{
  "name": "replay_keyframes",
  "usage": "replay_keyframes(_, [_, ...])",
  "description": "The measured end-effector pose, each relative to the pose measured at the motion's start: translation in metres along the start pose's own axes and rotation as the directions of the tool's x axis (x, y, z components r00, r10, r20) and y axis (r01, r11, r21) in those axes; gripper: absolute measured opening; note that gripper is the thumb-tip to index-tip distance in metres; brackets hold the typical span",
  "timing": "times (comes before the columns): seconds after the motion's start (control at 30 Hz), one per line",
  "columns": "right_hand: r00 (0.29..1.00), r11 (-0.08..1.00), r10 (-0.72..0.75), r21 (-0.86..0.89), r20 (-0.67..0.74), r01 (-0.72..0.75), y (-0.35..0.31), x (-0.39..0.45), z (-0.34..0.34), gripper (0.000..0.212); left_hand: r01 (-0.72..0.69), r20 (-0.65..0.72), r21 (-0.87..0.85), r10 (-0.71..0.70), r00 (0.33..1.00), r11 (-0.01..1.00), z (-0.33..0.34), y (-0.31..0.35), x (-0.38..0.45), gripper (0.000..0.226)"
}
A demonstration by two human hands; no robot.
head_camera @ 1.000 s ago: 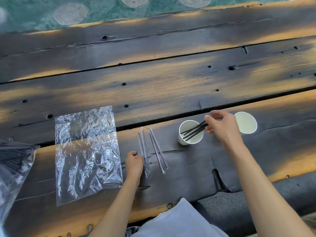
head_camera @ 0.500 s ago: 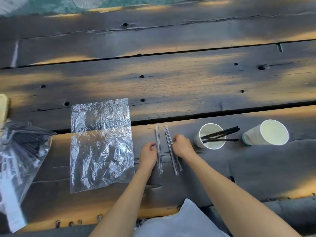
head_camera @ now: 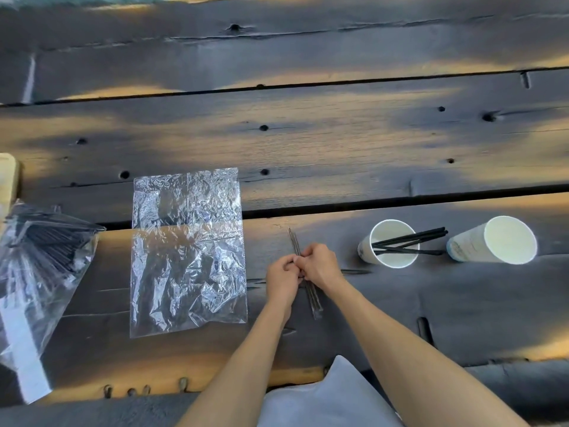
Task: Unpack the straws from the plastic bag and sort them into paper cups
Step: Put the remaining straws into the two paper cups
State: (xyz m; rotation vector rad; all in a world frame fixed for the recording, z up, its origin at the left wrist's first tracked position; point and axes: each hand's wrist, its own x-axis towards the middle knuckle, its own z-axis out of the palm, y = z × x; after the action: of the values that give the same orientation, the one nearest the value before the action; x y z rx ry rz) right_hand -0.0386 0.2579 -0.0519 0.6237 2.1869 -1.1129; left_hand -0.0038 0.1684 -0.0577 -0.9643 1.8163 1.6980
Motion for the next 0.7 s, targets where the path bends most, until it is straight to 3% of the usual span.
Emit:
replay_keyframes(0.1, [1.0, 0.999, -0.005, -0.036, -0.008, 0.005, -0.001, -0.005, 0.0, 0.017, 0.004, -0.05, -0.005, -0.004, 0.999, 1.0, 0.003, -0.005, -0.002, 0.027])
replay_keyframes(0.27, [0.999, 0.998, -0.003, -0.057, 0.037, 0.005, 0.004, -0.01, -0.002, 0.028, -0.015, 0.039, 0.033, 0.014, 0.999, 0.999, -0.001, -0.011, -0.006, 0.036])
replay_keyframes(0.4, [0.988, 0.987, 0.042, 0.15, 0.151, -0.064, 0.015, -0.018, -0.007, 0.018, -0.086, 0.08, 0.127, 0.076, 0.994, 0.988, -0.011, -0.018, -0.008, 0.026])
replay_keyframes(0.57, [0.994, 0.935, 0.003, 0.353, 0.105, -0.04, 0.017, -0.031, -0.007, 0.016, -0.257, 0.072, 0.29, 0.247, 0.966, 0.922, -0.017, -0.01, -0.019, 0.028])
replay_keyframes(0.7, [0.992, 0.883, -0.092, 0.468, 0.082, 0.043, 0.009, -0.044, -0.022, 0.013, -0.308, 0.124, 0.136, 0.292, 0.948, 0.942, -0.019, 0.011, -0.037, 0.02])
